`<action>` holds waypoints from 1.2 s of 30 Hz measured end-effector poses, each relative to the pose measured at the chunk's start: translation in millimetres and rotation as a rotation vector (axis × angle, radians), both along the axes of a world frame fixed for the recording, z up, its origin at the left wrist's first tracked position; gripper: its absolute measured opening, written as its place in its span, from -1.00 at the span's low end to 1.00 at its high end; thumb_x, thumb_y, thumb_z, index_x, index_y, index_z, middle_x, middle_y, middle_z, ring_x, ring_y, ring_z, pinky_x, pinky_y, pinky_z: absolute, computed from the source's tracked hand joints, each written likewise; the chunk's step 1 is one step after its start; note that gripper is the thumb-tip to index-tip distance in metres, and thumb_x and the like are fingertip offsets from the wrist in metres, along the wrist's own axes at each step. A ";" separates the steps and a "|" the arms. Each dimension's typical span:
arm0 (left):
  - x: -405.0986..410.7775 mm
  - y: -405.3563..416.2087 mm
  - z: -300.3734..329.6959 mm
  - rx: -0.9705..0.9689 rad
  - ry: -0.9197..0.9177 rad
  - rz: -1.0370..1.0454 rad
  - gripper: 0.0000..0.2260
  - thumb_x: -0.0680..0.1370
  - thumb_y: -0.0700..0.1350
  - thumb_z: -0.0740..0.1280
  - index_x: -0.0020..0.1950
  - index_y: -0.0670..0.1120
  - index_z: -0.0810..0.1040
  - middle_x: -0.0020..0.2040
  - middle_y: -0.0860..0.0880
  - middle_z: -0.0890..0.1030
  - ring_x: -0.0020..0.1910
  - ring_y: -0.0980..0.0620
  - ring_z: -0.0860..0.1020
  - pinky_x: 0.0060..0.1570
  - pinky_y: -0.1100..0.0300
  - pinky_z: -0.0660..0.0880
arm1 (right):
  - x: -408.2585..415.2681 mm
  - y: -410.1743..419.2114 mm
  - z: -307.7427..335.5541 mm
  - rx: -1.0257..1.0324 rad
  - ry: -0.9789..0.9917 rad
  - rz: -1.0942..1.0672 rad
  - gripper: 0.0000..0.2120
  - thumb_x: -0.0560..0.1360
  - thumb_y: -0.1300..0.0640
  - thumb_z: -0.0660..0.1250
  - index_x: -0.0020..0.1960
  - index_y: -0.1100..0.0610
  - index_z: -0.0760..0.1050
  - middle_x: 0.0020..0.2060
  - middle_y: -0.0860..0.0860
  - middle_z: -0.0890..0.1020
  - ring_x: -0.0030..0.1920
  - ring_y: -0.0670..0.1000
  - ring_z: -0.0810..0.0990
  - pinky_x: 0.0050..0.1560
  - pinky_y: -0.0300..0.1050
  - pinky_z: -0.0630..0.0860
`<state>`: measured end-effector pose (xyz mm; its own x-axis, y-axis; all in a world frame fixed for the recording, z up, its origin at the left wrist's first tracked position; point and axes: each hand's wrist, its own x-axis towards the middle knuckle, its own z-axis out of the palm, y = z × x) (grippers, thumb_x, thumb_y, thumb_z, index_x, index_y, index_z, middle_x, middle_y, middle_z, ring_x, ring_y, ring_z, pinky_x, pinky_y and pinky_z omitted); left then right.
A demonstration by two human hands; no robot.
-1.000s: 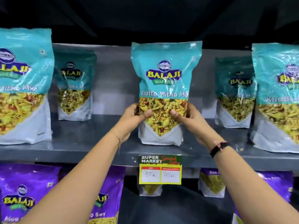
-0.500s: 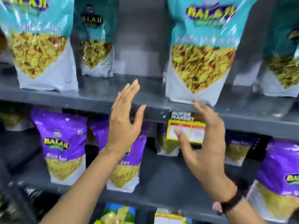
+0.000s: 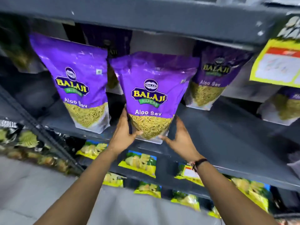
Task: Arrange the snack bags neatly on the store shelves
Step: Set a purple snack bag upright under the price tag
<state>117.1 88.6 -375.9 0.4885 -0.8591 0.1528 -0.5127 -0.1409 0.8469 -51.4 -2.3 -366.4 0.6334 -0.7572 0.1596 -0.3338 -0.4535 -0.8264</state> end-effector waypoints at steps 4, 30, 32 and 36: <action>18.6 -11.5 -8.8 0.085 0.135 -0.056 -0.07 0.20 0.00 0.46 0.41 -0.12 0.00 0.41 -0.08 0.26 0.38 -0.03 0.27 0.40 -0.08 0.23 | 13.2 -6.7 -8.5 0.091 -0.002 -0.015 -0.34 0.30 0.20 0.46 0.30 0.13 0.20 0.20 0.03 0.48 0.23 0.03 0.43 -0.10 -0.40 0.29; -131.0 -70.6 11.7 0.076 0.160 -0.117 -0.38 0.16 -0.25 0.56 0.13 -0.15 0.36 0.04 -0.15 0.58 -0.03 -0.05 0.51 0.00 0.03 0.53 | -143.0 -48.1 3.6 0.115 0.133 -0.185 -0.35 0.31 0.19 0.45 0.30 0.21 0.21 0.04 0.09 0.54 0.01 0.00 0.43 -0.20 -0.36 0.26; -138.0 -71.9 12.6 0.080 0.155 -0.126 -0.39 0.17 -0.25 0.55 0.12 -0.17 0.35 0.08 -0.17 0.58 -0.03 -0.03 0.49 -0.02 0.07 0.51 | -149.5 -49.4 3.8 0.119 0.139 -0.181 -0.35 0.32 0.19 0.45 0.30 0.21 0.20 -0.03 0.01 0.49 -0.02 -0.02 0.41 -0.22 -0.35 0.24; -145.5 -71.6 11.7 0.075 0.151 -0.132 -0.37 0.17 -0.24 0.55 0.14 -0.17 0.33 0.10 -0.17 0.56 -0.01 -0.03 0.48 -0.02 0.09 0.50 | -156.1 -52.2 3.1 0.126 0.141 -0.166 -0.35 0.32 0.20 0.44 0.30 0.19 0.20 0.06 0.08 0.53 0.01 -0.04 0.41 -0.19 -0.36 0.25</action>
